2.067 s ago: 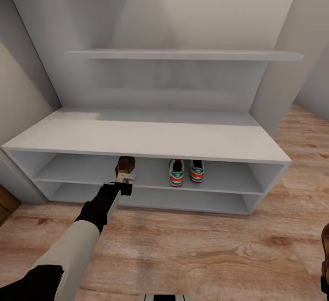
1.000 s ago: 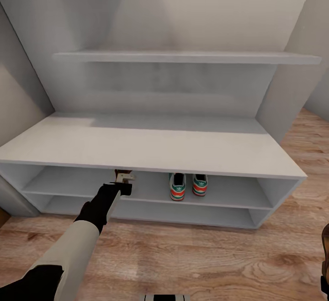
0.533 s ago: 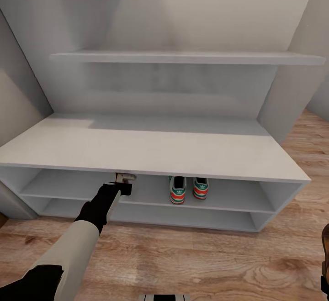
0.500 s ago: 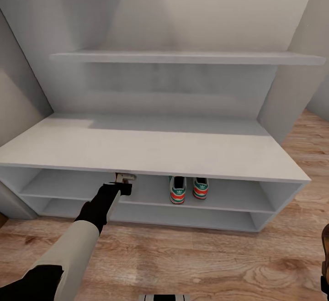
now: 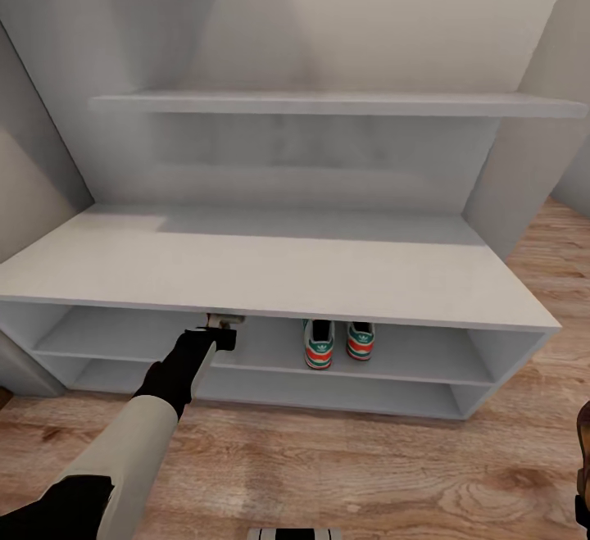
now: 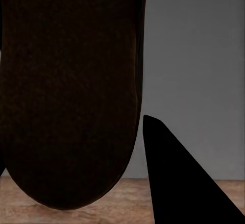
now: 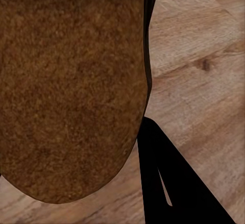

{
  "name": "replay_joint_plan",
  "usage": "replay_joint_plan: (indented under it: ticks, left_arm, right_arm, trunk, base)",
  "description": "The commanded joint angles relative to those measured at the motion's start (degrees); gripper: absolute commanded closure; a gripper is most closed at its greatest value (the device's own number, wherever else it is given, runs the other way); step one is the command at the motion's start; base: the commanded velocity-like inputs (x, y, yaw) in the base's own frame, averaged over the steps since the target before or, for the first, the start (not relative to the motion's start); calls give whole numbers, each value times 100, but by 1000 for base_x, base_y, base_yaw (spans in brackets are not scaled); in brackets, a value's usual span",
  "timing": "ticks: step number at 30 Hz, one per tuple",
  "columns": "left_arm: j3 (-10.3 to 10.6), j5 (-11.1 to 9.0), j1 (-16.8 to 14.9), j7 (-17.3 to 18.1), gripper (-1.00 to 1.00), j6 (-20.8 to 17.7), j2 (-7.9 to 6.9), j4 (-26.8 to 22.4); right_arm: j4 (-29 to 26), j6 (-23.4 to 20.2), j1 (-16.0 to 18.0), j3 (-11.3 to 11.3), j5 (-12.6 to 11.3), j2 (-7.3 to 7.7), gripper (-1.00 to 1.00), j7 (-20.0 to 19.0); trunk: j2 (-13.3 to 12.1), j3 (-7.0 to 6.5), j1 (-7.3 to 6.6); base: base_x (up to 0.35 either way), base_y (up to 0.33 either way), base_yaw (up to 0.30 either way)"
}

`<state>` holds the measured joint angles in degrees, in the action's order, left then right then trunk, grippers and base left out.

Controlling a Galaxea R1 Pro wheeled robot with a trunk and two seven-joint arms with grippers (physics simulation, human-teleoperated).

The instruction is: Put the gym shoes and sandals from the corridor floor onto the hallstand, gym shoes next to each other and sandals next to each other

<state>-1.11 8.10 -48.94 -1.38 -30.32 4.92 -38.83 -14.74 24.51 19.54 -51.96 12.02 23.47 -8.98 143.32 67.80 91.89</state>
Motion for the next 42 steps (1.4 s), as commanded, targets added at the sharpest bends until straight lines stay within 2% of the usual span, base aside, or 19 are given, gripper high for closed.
replay_joint_plan:
  ticks: [1, 12, 13, 26, 37, 42]
  left_arm:
    - [-11, 69, -2, 14, 100, -29, 5, -9]
    - [-5, 69, -2, 14, 100, -23, 3, 8]
    - [2, 73, -2, 14, -100, -24, 1, 31]
    - [-7, 76, -2, 14, -100, -3, -8, 27]
    - [-7, 79, 14, 14, -100, 26, -25, 60]
    - [-20, 97, 74, 14, -100, 189, -37, 69]
  right_arm:
    - [6, 19, 6, -50, 37, 0, 100, -34]
    - [6, 19, 8, -49, 37, 1, 100, -34]
    - [9, 19, 7, -46, 37, 0, 100, -34]
    - [15, 19, 7, -45, 37, 0, 100, -34]
    - [15, 19, 8, -43, 38, 2, 100, -34]
    - [15, 19, 8, -45, 38, 1, 100, -34]
  trunk:
    - [2, 5, -1]
    - [2, 5, -1]
    - [2, 5, -1]
    - [2, 5, -1]
    - [2, 5, -1]
    - [2, 5, -1]
  base:
    - [2, 0, 0]
    - [0, 0, 0]
    - [0, 0, 0]
    - [-12, 0, 0]
    - [-287, 59, 0]
    - [-326, 75, 0]
